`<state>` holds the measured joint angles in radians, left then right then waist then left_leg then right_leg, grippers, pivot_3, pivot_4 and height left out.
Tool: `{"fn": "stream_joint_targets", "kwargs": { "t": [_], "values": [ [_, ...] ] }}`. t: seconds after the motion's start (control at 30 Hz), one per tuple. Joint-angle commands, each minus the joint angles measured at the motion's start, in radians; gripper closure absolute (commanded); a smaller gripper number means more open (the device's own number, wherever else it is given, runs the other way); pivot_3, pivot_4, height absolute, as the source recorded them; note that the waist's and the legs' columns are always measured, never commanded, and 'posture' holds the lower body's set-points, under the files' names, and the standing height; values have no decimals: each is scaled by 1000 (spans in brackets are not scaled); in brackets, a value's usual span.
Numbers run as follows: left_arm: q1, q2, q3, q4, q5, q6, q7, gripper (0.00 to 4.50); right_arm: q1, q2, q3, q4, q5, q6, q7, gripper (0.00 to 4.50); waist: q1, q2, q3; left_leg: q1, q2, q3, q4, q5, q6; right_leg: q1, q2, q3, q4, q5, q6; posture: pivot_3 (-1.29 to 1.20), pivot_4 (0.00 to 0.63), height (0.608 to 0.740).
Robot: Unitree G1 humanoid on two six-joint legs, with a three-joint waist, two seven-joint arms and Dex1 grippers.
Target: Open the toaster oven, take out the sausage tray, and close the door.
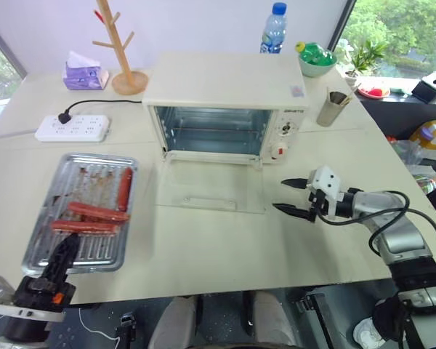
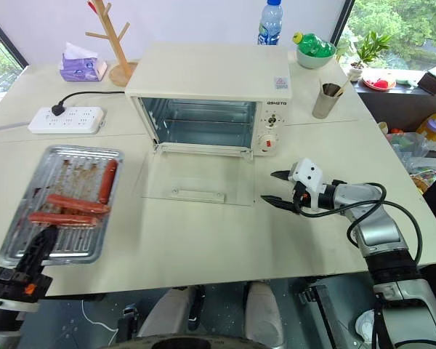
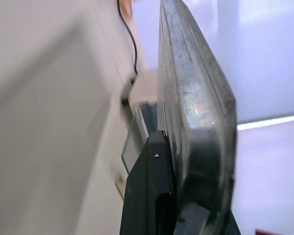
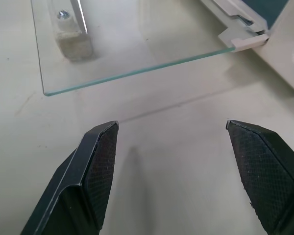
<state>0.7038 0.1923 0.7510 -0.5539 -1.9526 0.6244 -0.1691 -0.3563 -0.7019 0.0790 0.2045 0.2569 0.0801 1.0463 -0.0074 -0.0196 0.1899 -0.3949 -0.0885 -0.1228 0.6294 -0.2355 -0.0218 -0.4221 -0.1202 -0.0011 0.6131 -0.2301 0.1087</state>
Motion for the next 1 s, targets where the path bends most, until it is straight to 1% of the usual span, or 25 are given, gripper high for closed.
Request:
{"fn": "stream_joint_targets", "kwargs": {
  "t": [0.03,0.2,0.43,0.6,0.73,0.87,1.0],
  "values": [
    [-6,10,75,-29,-20,-42,-16,4500,-33,32,15,9,-20,-31,8,900,0,0,0,0,0,0,0,0,0,0,0,0,0,0,0,0,150,736],
    [-44,14,107,2,-20,-54,5,4500,-50,83,44,24,-44,-34,13,900,2,0,0,0,0,0,0,0,0,0,0,0,0,0,0,0,150,736],
    [-55,11,91,12,-20,-52,25,4500,-96,143,48,-2,-31,32,5,900,-2,0,0,0,0,0,0,0,0,0,1,0,0,0,0,0,150,736],
    [-56,16,92,22,-20,-42,30,4500,-160,151,1,-67,22,120,-8,900,-1,0,0,0,0,0,0,-1,0,0,1,0,0,0,0,0,150,736],
    [-48,29,78,25,-20,-20,29,4500,-232,155,-71,-121,112,256,-48,900,-5,1,1,0,1,0,0,-1,-1,-1,1,1,0,0,0,0,150,736],
    [-49,41,56,32,-20,8,32,4500,-162,107,-67,-251,147,307,1,900,1,-1,0,0,1,-1,-1,-3,-1,-2,2,0,0,0,0,0,150,736],
    [-36,75,36,47,-20,58,13,4500,-65,51,-59,-357,164,305,56,900,21,-2,-1,-1,1,-1,0,-5,-1,-1,1,0,-1,-1,2,0,150,736]
  ]
}}
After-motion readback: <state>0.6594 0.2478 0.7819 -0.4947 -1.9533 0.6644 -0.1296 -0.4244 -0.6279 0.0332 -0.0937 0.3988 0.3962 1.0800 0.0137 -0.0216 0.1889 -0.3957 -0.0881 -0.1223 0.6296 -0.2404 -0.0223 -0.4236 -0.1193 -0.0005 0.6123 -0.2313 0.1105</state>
